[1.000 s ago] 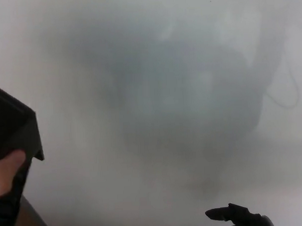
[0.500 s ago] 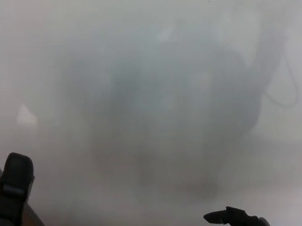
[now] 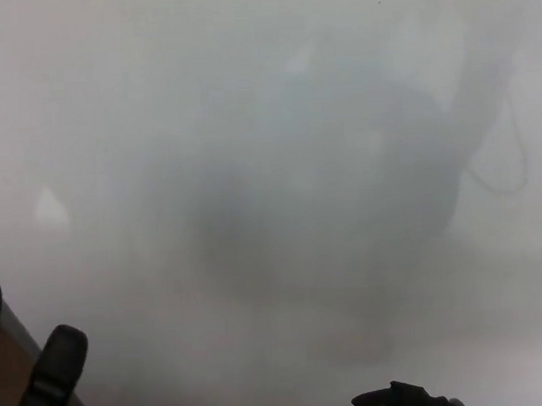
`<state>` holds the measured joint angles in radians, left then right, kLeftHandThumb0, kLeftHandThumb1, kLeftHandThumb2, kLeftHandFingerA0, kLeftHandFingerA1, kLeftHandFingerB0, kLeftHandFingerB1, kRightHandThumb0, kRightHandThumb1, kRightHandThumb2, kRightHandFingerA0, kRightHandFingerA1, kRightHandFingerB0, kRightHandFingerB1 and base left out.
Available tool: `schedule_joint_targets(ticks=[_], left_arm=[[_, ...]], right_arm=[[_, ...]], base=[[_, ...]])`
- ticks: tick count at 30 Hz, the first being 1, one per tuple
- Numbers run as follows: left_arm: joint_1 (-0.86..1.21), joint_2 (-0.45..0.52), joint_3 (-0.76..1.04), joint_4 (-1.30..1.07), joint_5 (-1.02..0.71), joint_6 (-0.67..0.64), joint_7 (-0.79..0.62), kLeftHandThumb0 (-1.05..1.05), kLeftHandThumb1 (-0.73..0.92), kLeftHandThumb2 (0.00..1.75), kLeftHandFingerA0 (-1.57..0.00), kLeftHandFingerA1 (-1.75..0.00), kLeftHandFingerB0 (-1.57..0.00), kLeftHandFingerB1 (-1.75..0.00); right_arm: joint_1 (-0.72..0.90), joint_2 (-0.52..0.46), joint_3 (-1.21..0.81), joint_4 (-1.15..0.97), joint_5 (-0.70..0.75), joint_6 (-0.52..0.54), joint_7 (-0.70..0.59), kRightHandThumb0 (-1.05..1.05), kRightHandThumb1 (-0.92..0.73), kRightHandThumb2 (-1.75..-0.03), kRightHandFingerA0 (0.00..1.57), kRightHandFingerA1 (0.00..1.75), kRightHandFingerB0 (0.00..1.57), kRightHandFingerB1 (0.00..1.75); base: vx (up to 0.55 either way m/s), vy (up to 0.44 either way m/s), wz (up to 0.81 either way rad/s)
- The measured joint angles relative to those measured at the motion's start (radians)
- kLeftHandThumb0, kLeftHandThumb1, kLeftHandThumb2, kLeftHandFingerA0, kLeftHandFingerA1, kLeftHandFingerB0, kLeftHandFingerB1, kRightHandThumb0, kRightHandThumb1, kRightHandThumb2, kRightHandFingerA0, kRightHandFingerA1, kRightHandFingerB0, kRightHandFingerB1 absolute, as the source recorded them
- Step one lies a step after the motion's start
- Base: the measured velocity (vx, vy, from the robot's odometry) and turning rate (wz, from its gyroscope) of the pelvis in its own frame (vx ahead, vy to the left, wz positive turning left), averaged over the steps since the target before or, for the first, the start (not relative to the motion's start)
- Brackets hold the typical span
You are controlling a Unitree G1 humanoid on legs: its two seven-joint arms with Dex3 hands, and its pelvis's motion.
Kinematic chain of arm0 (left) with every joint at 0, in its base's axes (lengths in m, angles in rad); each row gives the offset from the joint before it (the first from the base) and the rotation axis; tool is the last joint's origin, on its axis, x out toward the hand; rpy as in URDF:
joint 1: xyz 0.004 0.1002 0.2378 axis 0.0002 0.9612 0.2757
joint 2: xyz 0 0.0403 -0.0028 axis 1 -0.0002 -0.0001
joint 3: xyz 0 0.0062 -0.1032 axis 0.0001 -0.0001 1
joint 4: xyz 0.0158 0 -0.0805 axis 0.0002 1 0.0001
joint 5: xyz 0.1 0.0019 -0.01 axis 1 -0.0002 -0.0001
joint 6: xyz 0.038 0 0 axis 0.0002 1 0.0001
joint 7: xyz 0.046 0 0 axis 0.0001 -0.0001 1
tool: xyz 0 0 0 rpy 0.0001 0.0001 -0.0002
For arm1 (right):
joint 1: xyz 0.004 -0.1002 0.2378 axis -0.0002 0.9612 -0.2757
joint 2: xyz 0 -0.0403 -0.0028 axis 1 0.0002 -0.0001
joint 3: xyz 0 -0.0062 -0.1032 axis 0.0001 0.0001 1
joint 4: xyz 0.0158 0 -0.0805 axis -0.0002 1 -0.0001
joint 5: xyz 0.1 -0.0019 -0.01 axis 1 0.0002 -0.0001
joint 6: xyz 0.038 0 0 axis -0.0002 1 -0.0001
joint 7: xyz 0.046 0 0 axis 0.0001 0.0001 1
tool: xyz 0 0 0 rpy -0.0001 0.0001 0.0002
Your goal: A magnetic marker holder is on the left hand side of the white board, the robot put the index and middle finger into the opening of the container and pull off the magnetic holder and hand it to a human on the left hand side.
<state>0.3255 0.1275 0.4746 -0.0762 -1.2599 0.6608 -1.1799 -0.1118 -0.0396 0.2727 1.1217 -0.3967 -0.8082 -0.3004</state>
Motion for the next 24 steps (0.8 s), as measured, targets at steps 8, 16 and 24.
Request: schedule_joint_targets(ticks=[8,16,24], left_arm=[[0.006,-0.001,-0.078,0.004,0.128,-0.1,0.053,-0.66,0.7,0.61,-0.41,-0.45,-0.27,-0.32],[0.002,0.0,-0.165,0.099,0.269,-0.212,0.137,-0.65,0.67,0.61,-0.44,-0.44,-0.31,-0.32],[-0.005,0.001,-0.257,0.251,0.401,-0.313,0.226,-0.68,0.67,0.61,-0.44,-0.45,-0.3,-0.31]], right_arm=[[0.0,0.003,0.001,0.0,0.0,0.0,0.0,-0.49,-0.69,-0.61,0.86,0.53,0.69,0.46],[0.0,0.006,0.0,0.0,0.0,0.0,0.0,-0.47,-0.67,-0.6,0.84,0.53,0.69,0.48],[0.024,0.006,-0.013,0.001,0.004,-0.001,0.001,-0.49,-0.64,-0.63,0.77,0.5,0.6,0.45]], base=[[0.0,0.0,0.0],[0.0,0.0,0.0],[0.0,0.0,0.0]])
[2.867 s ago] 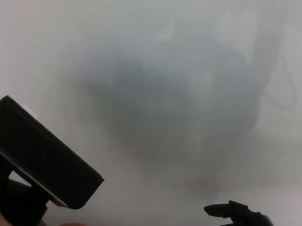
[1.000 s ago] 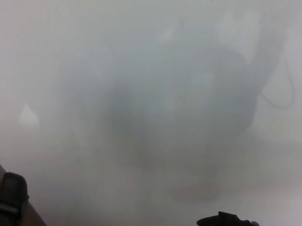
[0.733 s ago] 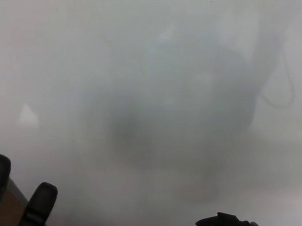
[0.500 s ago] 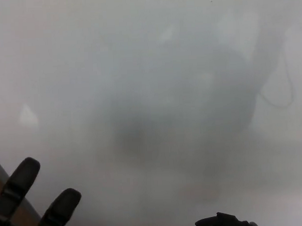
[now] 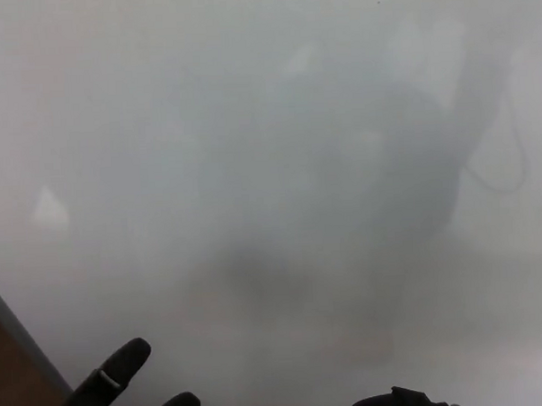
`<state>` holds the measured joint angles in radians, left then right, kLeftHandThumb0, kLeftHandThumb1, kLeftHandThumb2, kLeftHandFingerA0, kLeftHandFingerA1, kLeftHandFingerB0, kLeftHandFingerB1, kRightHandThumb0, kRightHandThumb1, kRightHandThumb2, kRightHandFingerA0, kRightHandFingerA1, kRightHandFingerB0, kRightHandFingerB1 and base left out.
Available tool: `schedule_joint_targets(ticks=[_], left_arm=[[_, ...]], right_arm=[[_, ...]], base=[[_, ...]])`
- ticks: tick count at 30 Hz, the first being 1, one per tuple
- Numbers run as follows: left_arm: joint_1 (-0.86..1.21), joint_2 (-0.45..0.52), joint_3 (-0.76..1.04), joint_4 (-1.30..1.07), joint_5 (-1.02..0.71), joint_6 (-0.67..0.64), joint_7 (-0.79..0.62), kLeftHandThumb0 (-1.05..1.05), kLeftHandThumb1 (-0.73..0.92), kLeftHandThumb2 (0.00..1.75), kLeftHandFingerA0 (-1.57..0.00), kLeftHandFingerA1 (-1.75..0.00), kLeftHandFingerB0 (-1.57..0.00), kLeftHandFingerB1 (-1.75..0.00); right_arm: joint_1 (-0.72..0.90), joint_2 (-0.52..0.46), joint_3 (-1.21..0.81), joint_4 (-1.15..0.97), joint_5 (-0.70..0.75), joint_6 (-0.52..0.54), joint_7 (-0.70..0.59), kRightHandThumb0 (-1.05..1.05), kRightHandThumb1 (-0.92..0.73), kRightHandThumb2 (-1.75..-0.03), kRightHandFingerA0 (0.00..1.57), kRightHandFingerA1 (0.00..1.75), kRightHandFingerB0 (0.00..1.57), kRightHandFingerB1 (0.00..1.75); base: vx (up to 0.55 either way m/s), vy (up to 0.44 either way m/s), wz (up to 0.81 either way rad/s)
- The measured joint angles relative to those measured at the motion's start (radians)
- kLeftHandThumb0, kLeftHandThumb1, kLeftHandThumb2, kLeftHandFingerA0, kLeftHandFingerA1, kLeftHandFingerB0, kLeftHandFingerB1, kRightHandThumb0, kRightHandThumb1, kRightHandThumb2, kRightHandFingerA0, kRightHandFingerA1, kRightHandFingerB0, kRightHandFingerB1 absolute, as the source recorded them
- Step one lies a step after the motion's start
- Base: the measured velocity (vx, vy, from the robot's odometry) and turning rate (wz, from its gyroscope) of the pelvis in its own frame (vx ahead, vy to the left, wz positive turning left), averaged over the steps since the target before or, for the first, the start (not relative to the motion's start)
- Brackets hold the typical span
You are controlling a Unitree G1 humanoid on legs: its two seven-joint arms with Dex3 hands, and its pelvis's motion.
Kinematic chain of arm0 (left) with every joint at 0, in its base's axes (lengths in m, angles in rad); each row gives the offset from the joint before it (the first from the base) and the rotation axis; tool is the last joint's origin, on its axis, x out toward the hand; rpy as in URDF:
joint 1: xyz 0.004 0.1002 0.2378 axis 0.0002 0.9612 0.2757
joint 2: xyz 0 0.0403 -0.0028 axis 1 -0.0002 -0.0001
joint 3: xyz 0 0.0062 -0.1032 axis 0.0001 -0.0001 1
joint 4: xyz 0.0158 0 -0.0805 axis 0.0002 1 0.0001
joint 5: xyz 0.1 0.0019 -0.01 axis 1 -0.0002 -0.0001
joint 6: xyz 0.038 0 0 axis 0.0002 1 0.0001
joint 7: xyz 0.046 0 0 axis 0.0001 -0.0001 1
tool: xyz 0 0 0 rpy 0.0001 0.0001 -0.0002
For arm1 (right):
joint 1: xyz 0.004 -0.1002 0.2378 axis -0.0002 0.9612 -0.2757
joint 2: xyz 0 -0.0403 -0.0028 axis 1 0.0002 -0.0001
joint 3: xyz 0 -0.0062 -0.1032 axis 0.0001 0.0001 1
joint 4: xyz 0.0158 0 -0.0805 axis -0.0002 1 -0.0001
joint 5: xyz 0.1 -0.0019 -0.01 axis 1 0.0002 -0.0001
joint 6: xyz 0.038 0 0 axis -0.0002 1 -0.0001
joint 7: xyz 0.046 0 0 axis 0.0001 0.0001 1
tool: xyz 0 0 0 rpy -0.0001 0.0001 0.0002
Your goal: A magnetic marker holder is on the left hand side of the white board, the robot put the index and middle finger into the opening of the container and pull off the magnetic holder and hand it to a human on the left hand side.
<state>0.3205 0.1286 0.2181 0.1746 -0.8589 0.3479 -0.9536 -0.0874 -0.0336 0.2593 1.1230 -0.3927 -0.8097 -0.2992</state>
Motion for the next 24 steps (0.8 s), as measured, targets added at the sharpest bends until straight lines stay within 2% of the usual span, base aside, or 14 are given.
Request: schedule_joint_targets(ticks=[1,4,5,7,8,12,17,18,24], left_arm=[[-0.001,0.0,-0.008,0.015,0.013,-0.01,0.009,-0.68,0.67,0.61,-0.44,-0.45,-0.3,-0.32],[-0.007,0.0,-0.047,0.101,0.075,-0.062,0.055,-0.68,0.67,0.61,-0.48,-0.45,-0.31,-0.32],[-0.009,0.0,-0.06,0.133,0.099,-0.083,0.073,-0.74,0.54,0.89,-0.42,-0.55,-0.28,-0.45],[-0.014,0.001,-0.074,0.173,0.127,-0.109,0.094,-0.7,0.52,0.87,-0.39,-0.54,-0.29,-0.45],[-0.016,0.001,-0.082,0.199,0.144,-0.126,0.108,-0.7,0.65,0.6,-0.47,-0.42,-0.34,-0.31],[-0.024,0.001,-0.106,0.303,0.209,-0.198,0.16,-0.66,0.64,0.6,-0.55,-0.47,-0.36,-0.32],[-0.029,0.0,-0.121,0.417,0.272,-0.283,0.211,-0.67,0.65,0.6,-0.53,-0.47,-0.33,-0.32],[-0.028,0.001,-0.122,0.43,0.279,-0.294,0.216,-0.67,0.52,0.88,-0.48,-0.58,-0.26,-0.46],[-0.007,0.0,-0.125,0.541,0.347,-0.4,0.263,-0.63,0.54,0.87,-0.55,-0.61,-0.29,-0.47]], right_arm=[[0.005,0.0,-0.003,0.0,0.001,0.0,0.0,-0.46,-0.69,-0.61,0.78,0.48,0.63,0.44],[0.034,0.003,-0.024,0.0,0.011,-0.004,0.003,-0.46,-0.7,-0.61,0.76,0.47,0.64,0.44],[0.046,0.003,-0.034,0.0,0.015,-0.007,0.004,-0.47,-0.7,-0.61,0.75,0.47,0.64,0.43],[0.061,0.005,-0.045,0.0,0.021,-0.01,0.005,-0.48,-0.7,-0.61,0.76,0.47,0.64,0.43],[0.072,0.006,-0.053,-0.001,0.025,-0.014,0.006,-0.45,-0.57,-0.97,0.7,0.68,0.5,0.58],[0.118,0.008,-0.084,-0.007,0.043,-0.028,0.011,-0.45,-0.57,-0.96,0.7,0.68,0.5,0.59],[0.174,0.013,-0.117,-0.013,0.064,-0.043,0.019,-0.45,-0.57,-0.97,0.71,0.68,0.52,0.59],[0.181,0.013,-0.12,-0.013,0.066,-0.045,0.02,-0.45,-0.57,-0.97,0.72,0.68,0.52,0.59],[0.257,0.023,-0.143,-0.012,0.085,-0.063,0.027,-0.43,-0.56,-0.96,0.72,0.68,0.53,0.6]], base=[[0.0,0.0,0.0],[0.0,0.0,0.0],[0.0,0.0,0.0],[0.0,0.0,0.0],[0.0,0.0,0.0],[0.0,0.0,0.0],[0.0,0.0,0.0],[0.0,0.0,0.0],[0.0,0.0,0.0]])
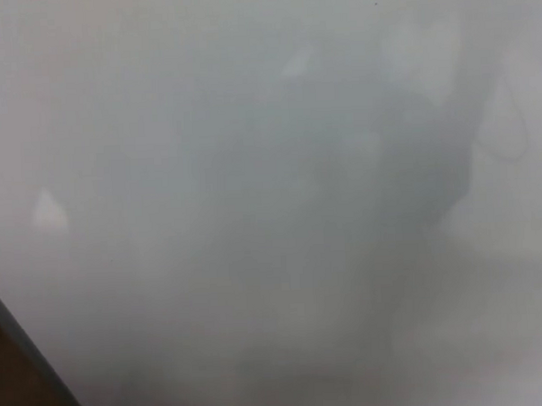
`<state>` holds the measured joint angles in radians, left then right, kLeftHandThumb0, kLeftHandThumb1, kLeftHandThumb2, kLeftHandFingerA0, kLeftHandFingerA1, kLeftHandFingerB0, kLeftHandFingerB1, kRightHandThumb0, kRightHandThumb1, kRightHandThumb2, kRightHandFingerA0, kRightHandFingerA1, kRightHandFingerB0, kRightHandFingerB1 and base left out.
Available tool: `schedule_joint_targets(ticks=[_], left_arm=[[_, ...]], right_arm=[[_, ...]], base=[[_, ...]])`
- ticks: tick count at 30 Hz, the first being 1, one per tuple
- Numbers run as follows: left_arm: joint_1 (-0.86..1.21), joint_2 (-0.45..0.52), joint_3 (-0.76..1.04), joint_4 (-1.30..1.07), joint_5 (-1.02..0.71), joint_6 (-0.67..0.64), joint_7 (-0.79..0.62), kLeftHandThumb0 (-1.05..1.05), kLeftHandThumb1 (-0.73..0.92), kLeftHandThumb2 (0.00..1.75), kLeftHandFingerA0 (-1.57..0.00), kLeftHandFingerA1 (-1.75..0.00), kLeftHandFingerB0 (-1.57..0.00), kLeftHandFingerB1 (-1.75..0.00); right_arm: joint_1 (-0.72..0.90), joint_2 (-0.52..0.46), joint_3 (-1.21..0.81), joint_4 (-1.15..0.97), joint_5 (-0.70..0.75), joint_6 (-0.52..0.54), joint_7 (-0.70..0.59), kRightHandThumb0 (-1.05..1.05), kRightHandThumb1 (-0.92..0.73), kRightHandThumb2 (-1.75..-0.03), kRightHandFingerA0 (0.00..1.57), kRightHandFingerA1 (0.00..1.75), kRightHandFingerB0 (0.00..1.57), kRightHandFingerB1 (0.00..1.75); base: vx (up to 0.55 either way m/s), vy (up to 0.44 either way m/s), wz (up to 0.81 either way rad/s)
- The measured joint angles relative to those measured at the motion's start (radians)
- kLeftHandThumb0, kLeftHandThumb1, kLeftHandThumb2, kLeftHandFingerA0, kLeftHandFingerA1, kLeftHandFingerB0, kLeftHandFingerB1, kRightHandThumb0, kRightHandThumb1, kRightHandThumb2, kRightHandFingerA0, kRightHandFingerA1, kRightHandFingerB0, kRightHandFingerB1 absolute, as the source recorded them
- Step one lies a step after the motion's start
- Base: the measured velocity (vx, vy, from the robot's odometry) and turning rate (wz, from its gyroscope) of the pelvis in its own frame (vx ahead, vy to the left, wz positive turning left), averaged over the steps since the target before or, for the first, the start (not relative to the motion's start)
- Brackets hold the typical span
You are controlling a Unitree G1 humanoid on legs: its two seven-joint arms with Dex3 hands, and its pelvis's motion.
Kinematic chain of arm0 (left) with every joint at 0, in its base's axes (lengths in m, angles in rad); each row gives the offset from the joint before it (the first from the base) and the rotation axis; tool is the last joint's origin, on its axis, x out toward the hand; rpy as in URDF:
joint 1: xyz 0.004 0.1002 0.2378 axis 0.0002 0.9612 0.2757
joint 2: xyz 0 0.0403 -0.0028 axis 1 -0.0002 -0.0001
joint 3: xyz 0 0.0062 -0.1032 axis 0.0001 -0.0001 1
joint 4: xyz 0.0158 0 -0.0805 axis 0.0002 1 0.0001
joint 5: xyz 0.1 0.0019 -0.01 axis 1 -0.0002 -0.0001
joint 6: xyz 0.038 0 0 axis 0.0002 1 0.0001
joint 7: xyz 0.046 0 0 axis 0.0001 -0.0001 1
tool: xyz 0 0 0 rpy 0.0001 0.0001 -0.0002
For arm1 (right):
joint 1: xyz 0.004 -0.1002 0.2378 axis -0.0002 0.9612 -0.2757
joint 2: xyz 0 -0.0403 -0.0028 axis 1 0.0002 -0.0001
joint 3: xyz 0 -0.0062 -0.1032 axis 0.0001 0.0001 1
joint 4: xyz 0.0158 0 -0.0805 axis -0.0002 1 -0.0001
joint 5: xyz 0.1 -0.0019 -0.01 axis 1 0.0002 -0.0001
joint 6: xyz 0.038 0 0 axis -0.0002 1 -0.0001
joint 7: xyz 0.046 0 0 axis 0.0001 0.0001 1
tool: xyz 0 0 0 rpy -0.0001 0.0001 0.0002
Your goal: A magnetic marker holder is on the left hand side of the white board, the robot put the index and middle finger into the opening of the container and pull off the magnetic holder and hand it to a human on the left hand side.
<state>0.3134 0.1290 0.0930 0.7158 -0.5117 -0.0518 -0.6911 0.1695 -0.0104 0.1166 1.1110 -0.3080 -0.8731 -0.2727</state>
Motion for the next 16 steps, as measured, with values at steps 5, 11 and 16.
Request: schedule_joint_targets(ticks=[5,11,16], left_arm=[[0.013,0.0,0.002,0.067,0.041,-0.079,0.028,-0.59,0.53,0.88,-0.54,-0.63,-0.29,-0.48],[0.005,0.0,0.011,0.141,0.082,-0.171,0.058,-0.59,0.52,0.87,-0.57,-0.64,-0.3,-0.49],[-0.024,0.001,0.038,0.193,0.117,-0.251,0.082,-0.56,0.51,0.87,-0.62,-0.66,-0.33,-0.5]], right_arm=[[0.038,0.003,-0.013,0.0,0.009,-0.016,0.008,-0.46,-0.57,-0.96,0.72,0.68,0.54,0.6],[0.046,0.003,-0.023,-0.001,0.022,-0.024,0.023,-0.42,-0.56,-0.96,0.73,0.69,0.53,0.6],[0.009,0.009,-0.028,0.014,0.029,-0.026,0.036,-0.44,-0.56,-0.96,0.73,0.69,0.52,0.59]], base=[[0.0,0.0,0.0],[0.0,0.0,0.0],[0.0,0.0,0.0]])
